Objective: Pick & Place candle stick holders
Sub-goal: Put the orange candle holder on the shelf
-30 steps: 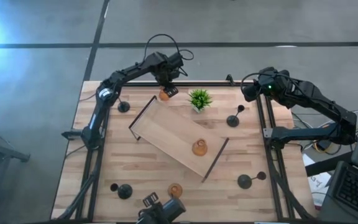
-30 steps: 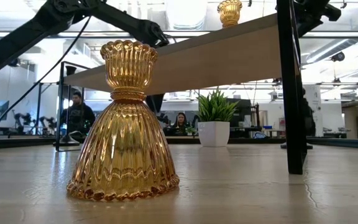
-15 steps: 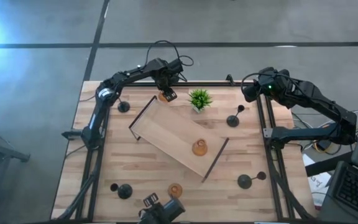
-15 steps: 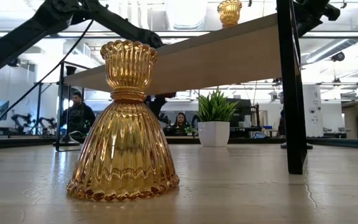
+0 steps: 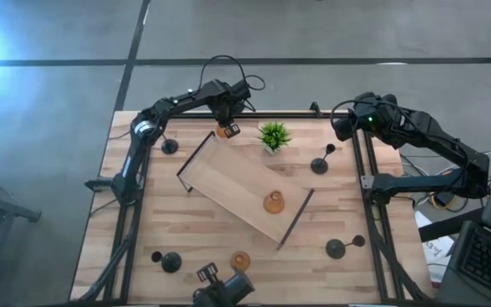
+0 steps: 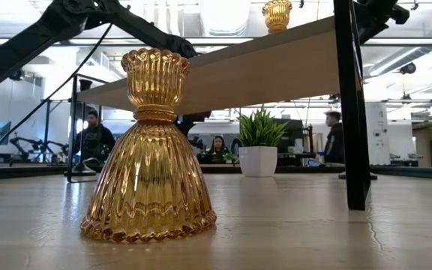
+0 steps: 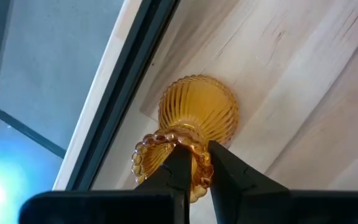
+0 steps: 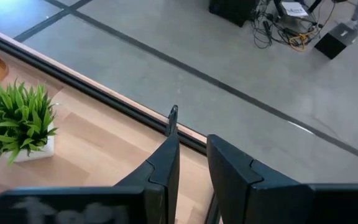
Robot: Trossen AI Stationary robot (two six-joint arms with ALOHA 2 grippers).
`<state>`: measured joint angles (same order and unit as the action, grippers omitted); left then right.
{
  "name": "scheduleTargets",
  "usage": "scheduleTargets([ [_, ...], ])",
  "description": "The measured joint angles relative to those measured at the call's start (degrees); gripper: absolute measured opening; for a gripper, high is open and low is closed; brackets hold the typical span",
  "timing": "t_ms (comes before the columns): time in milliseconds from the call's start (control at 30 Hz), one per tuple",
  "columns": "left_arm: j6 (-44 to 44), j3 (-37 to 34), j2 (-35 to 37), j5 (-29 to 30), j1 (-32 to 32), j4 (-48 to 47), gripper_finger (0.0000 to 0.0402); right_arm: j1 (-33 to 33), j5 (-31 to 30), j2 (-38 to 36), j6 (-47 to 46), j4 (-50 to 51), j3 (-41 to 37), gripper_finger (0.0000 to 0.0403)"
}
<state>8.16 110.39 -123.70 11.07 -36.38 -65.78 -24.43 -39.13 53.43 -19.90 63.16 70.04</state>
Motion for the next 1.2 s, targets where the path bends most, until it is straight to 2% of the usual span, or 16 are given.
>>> scheduleTargets([
  [167,1.4,0.5,0.0,-0.4,0.0,-0.7,0.0034,0.0,0.0,0.0,0.0,0.0,0.0,0.0086],
  [367,3.1,4.4,-0.1,-3.3,0.1,-2.4,0.0034,0.0,0.0,0.0,0.0,-0.4,0.0,0.0087],
  [700,4.3,14.5,-0.1,-7.6,0.0,-8.2,0.0034,0.0,0.0,0.0,0.0,-0.8,0.0,0.007],
  [933,5.2,24.3,-0.1,-11.8,0.0,-14.7,0.0034,0.0,0.0,0.0,0.0,-0.9,0.0,0.0079],
  [1033,4.4,23.2,2.5,-14.9,0.2,-14.7,0.0034,0.0,0.0,0.0,0.0,-1.0,0.0,0.0084],
  [1200,5.0,23.0,6.1,-15.2,1.6,-18.6,0.0034,-0.3,0.0,0.0,0.6,-1.5,0.0,0.0091],
])
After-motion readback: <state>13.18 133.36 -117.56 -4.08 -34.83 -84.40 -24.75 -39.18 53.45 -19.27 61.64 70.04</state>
